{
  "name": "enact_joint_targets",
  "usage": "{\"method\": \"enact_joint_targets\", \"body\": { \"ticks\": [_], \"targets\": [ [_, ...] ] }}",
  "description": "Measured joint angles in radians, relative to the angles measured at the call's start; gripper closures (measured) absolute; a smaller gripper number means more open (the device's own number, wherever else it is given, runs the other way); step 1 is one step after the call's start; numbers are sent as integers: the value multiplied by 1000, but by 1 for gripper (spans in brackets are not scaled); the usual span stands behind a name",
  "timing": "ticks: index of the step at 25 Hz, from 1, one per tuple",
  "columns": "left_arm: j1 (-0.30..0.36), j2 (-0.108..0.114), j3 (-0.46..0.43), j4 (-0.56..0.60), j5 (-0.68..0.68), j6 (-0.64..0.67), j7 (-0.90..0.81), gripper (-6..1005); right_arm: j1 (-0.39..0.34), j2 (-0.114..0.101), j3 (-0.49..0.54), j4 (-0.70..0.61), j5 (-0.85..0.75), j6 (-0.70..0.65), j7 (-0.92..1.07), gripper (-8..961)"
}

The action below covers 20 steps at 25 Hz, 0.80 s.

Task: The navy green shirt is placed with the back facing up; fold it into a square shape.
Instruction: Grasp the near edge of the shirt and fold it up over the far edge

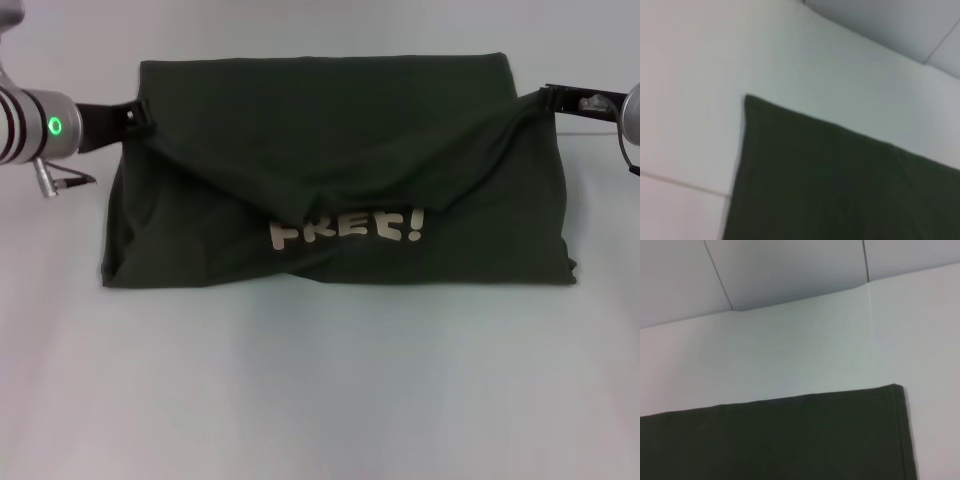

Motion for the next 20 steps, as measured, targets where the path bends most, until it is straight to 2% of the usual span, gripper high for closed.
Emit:
{"method": "enact_joint_targets", "body": {
  "ticks": [9,20],
  "targets": [
    [-23,-3,7,-3,-2,-69,1,994,18,-1,3,5,5,46,5,932],
    [-33,-31,92,-17,8,-115,0,993,72,2,-90,77,-2,82,-4,908]
  ]
}}
